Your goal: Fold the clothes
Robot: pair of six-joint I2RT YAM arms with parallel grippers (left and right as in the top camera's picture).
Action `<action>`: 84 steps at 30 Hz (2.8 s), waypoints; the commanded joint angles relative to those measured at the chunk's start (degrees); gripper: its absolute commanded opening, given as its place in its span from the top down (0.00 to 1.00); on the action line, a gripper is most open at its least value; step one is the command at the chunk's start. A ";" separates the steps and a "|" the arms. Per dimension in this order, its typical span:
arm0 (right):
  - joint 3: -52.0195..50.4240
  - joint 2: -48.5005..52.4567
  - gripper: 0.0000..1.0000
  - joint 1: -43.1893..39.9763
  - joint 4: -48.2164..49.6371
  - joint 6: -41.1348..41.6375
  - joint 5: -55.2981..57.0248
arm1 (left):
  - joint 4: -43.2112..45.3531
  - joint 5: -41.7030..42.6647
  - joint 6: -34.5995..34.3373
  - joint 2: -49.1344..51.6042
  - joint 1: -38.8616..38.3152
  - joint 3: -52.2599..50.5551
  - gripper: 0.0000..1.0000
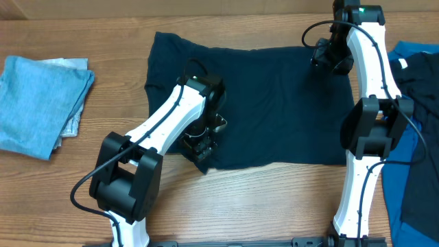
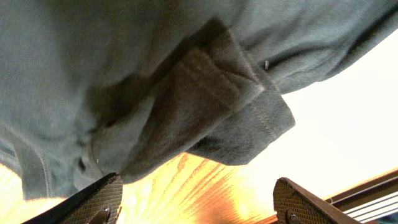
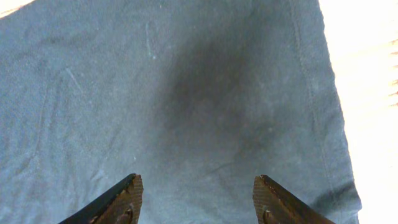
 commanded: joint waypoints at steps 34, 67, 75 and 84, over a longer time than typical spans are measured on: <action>-0.26 -2.16 0.18 0.15 0.68 -0.31 1.40 | 10.25 2.62 10.01 -1.40 9.97 -5.38 0.24; -0.26 -2.16 0.17 0.15 -0.50 -0.33 1.42 | -6.23 10.23 -15.47 -7.72 7.96 -4.17 0.96; -0.26 -2.16 0.13 0.15 -2.91 -0.33 1.42 | -7.06 9.79 -18.01 -7.72 7.98 -10.97 0.96; -0.26 -2.16 0.05 0.13 -7.85 -1.88 3.54 | -6.80 -1.49 -29.97 -7.72 8.02 -16.00 0.93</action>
